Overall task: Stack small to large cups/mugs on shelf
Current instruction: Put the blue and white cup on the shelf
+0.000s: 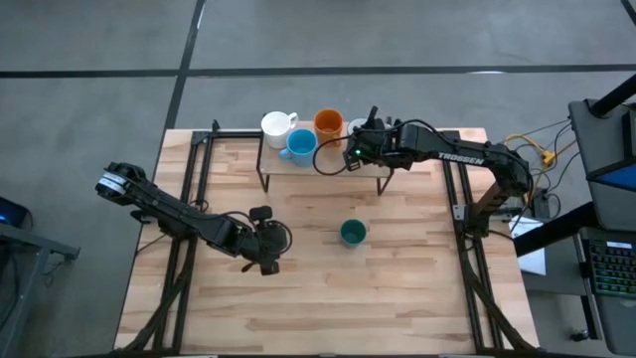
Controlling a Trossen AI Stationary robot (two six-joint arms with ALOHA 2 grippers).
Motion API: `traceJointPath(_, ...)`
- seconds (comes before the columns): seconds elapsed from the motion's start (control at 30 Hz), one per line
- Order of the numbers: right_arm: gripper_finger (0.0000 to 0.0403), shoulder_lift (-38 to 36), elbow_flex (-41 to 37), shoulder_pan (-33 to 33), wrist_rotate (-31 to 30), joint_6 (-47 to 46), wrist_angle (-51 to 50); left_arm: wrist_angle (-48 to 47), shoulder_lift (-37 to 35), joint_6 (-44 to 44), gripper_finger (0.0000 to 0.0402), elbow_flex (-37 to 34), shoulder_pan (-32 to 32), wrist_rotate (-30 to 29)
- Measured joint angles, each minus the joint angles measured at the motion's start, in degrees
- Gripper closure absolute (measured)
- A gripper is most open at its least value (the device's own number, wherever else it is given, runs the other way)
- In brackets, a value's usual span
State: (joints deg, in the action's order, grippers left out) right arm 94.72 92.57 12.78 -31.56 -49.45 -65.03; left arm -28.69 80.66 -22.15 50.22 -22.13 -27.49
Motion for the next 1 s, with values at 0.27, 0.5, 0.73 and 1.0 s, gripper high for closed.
traceJointPath(0.27, 0.0291, 0.0, 0.0, 0.4, -0.2, -0.1, 0.1, 0.0, 0.0, 0.0, 0.024, 0.0, 0.0, 0.0)
traceJointPath(0.5, 0.0263, 0.0, 0.0, 0.8, -0.1, -0.4, 0.1, 0.0, 0.0, 0.0, 0.024, 0.0, 0.0, 0.0)
traceJointPath(0.73, 0.0241, -0.1, 0.0, 0.8, 0.4, -0.2, 0.1, 0.0, 0.0, 0.0, 0.024, 0.0, 0.0, 0.0)
traceJointPath(1.0, 0.0222, -1.1, 0.0, 0.5, 1.0, 0.0, 0.9, -0.2, 0.0, 0.0, 0.024, 0.0, 0.0, 0.0)
